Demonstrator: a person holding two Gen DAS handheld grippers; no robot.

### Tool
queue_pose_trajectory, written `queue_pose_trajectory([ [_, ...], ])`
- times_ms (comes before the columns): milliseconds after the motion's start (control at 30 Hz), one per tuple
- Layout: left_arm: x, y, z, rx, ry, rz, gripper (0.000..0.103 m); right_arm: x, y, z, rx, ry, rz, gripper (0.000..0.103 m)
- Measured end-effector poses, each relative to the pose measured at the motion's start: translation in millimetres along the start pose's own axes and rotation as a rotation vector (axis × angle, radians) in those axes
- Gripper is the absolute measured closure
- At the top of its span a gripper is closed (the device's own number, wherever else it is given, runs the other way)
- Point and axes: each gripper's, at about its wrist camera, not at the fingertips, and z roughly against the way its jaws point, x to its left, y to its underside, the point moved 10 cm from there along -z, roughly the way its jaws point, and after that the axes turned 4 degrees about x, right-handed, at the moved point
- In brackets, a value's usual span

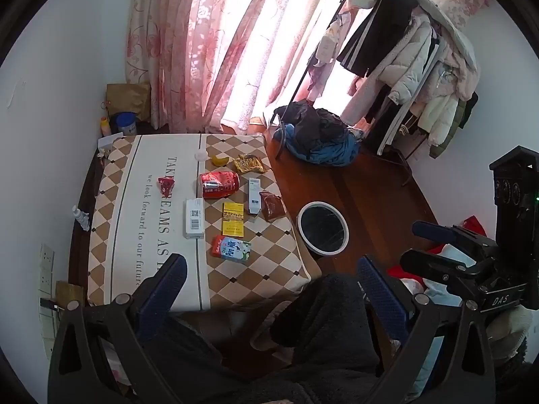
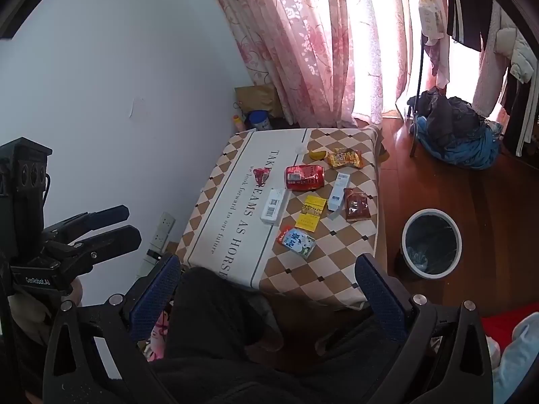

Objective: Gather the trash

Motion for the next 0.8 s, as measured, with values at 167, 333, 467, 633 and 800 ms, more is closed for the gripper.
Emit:
queue_pose_trajectory([
  [167, -1, 1, -1, 0.004, 0.006, -0.002, 0.000, 1, -1, -2, 0.011, 0.007, 0.002, 0.000],
  [333, 0, 0, 1, 0.001, 0.009, 0.008, 0.000, 5, -7, 0, 0.015, 0.009, 0.006, 0.000],
  [467, -2, 2, 3, 0.000, 0.008, 0.004, 0.000, 2, -1, -3, 0.012, 0.013, 0.006, 0.000],
  [633, 0, 0, 0, 0.004, 0.009, 0.011, 0.000, 2, -1, -5, 0.016, 0.011, 0.007, 0.000],
  [800, 4, 1, 1, 0.001, 0.009, 0.011, 0.000, 3, 2, -6, 0.017, 0.013, 0.017, 0.000],
])
